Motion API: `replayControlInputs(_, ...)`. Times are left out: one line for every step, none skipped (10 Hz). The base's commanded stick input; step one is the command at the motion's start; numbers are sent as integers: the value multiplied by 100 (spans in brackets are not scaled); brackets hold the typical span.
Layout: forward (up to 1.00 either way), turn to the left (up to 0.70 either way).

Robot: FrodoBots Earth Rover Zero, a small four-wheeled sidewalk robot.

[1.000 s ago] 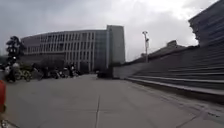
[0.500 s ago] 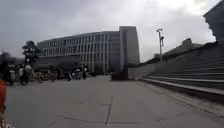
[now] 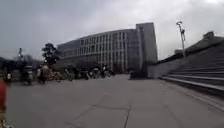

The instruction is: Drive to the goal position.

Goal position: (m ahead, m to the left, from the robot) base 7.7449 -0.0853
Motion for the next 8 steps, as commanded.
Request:
replayControlInputs(70, 0)
replayControlInputs(70, 0)
replayControlInputs(70, 0)
replayControlInputs(70, 0)
replayControlInputs(70, 0)
replayControlInputs(70, 0)
replayControlInputs(70, 0)
replayControlInputs(70, 0)
